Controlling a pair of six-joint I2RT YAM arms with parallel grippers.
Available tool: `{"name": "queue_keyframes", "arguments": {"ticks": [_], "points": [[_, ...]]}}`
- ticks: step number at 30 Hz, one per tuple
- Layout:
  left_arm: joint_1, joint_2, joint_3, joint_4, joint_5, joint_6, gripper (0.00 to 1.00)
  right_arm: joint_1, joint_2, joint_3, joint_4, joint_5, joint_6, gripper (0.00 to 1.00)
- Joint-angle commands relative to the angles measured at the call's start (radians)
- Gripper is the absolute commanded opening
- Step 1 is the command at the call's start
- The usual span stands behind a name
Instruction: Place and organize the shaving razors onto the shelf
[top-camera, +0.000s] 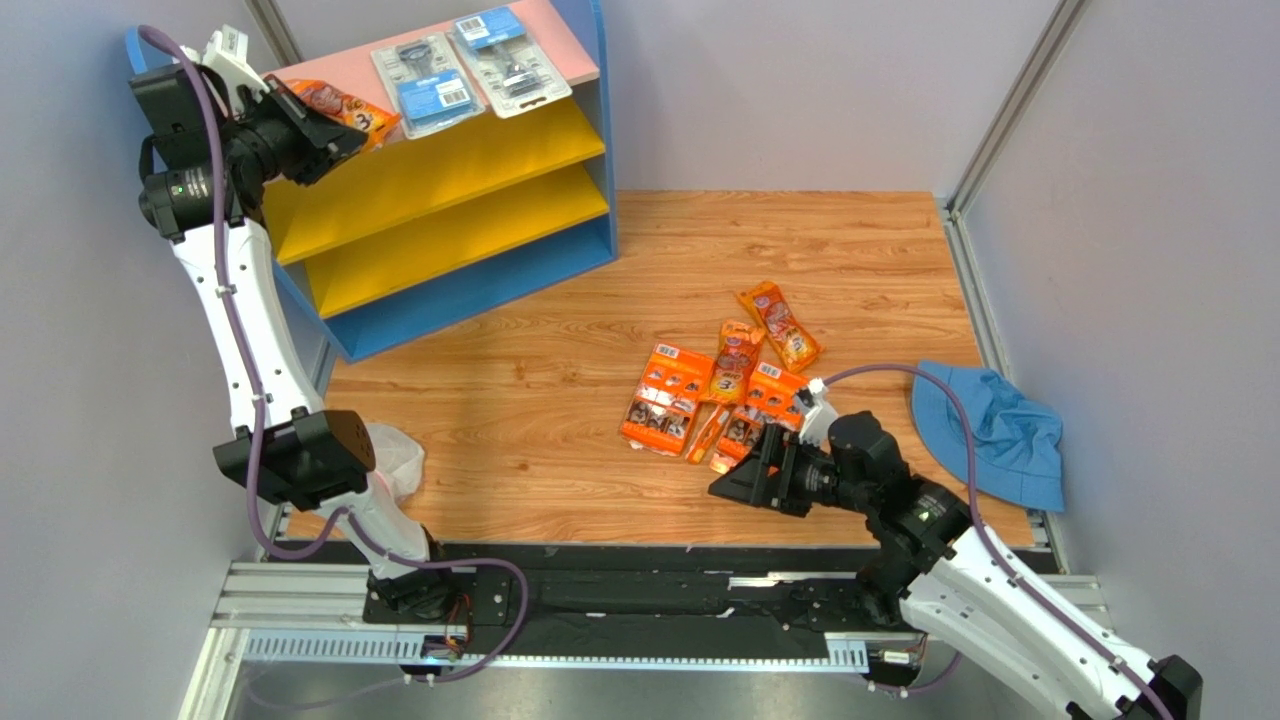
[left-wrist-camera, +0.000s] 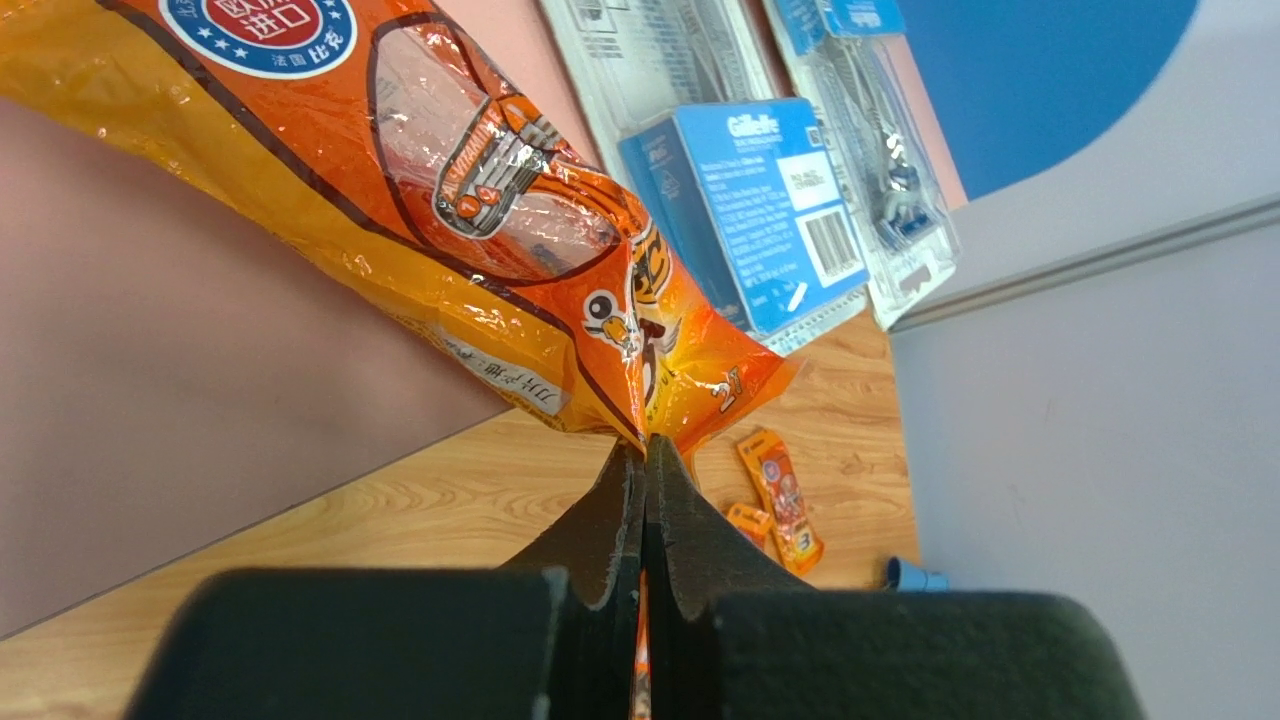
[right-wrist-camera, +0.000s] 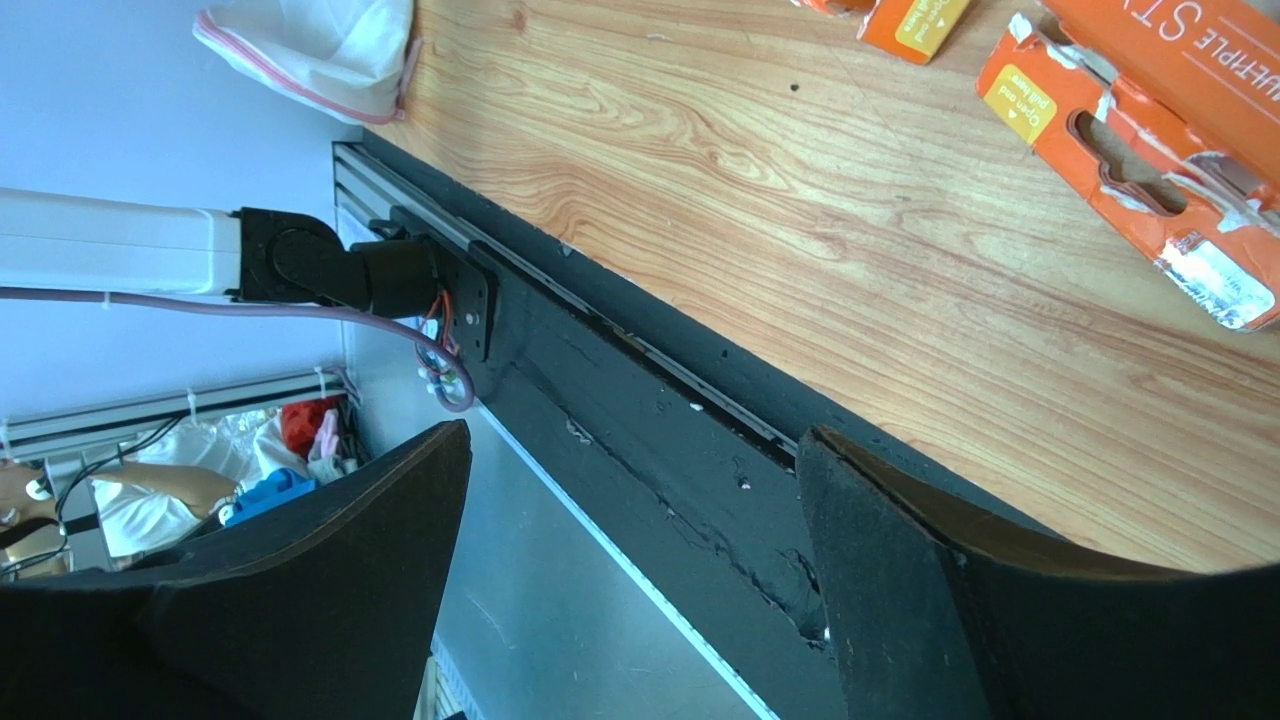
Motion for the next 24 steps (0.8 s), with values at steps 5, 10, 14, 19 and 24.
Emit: {"name": "queue_keyframes", "arguments": {"ticks": [5, 10, 14, 19, 24], "points": [[0.031, 0.002, 0.043, 0.118, 0.178, 0.054, 0.0, 0.056, 0.037, 0.032, 0.041, 0.045, 0.027, 0.83], [0.045, 0.018, 0.052, 0.093, 0.172, 0.069, 0.0, 0.07, 0.063, 0.033, 0.055, 0.053, 0.031, 0.83], [0.062, 0.028, 0.043, 0.083, 0.175, 0.063, 0.0, 0.081, 0.087, 0.039, 0.067, 0.058, 0.034, 0.83], [0.065, 0.037, 0.026, 0.083, 0.195, 0.051, 0.0, 0.099, 0.112, 0.051, 0.078, 0.068, 0.033, 0.83], [0.067, 0.037, 0.015, 0.096, 0.207, 0.038, 0.0, 0.116, 0.129, 0.054, 0.084, 0.081, 0.035, 0.83]]}}
